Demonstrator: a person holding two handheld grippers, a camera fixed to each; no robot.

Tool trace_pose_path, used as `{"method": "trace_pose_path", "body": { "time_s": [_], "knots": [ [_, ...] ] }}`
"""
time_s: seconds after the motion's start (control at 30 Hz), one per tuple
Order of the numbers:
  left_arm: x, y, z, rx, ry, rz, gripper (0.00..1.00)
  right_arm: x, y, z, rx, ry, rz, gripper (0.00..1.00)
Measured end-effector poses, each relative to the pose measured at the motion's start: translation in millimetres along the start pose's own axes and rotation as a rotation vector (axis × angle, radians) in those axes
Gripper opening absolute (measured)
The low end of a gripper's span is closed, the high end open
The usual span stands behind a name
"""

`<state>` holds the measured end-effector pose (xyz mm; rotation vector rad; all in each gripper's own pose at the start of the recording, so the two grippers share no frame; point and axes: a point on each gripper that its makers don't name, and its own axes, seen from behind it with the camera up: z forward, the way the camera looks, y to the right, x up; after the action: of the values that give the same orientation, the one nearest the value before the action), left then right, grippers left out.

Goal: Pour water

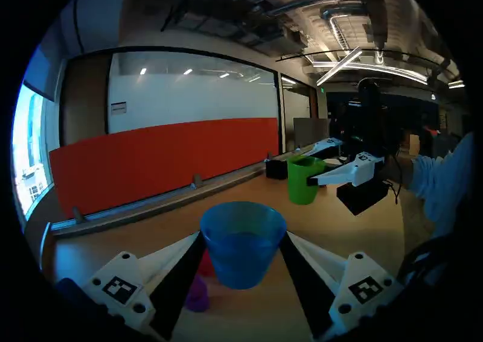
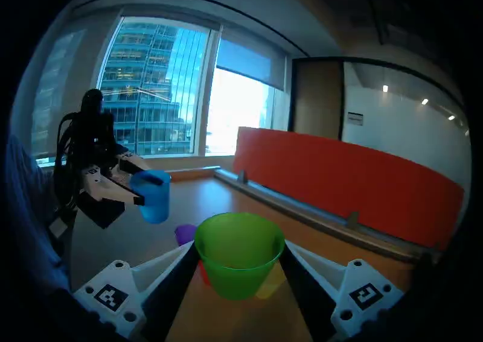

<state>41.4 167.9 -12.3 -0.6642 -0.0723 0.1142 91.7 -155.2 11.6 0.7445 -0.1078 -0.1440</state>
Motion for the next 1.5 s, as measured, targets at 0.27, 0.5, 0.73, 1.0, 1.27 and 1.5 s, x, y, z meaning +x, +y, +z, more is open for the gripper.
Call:
{"method": "trace_pose_path", "body": {
  "time_s": [0.27, 0.5, 0.73, 1.0, 1.27, 1.5],
  "knots": [
    [28, -5.1, 1.2, 0.002, 0.056, -0.010, 0.85, 25, 3, -2.9, -0.020, 0.073, 0.013, 0.92],
    [43, -7.3, 3.5, -0.003, 0.083, -0.016, 0.85, 38, 5, -4.7, -0.025, 0.112, 0.024, 0.92],
    [55, -9.2, 5.7, -0.005, 0.108, -0.025, 0.85, 43, 2, -4.1, -0.023, 0.120, 0.007, 0.92],
    [64, -11.1, 6.6, -0.005, 0.126, -0.016, 0.85, 48, -4, -0.5, -0.014, 0.124, 0.000, 0.92],
    [75, -16.6, 1.7, 0.014, 0.138, 0.014, 0.85, 48, -11, 3.8, 0.007, 0.129, 0.001, 0.92],
    [82, -24.4, -6.1, 0.045, 0.147, 0.054, 0.85, 46, -20, 11.0, 0.033, 0.135, 0.004, 0.92]
  ]
}}
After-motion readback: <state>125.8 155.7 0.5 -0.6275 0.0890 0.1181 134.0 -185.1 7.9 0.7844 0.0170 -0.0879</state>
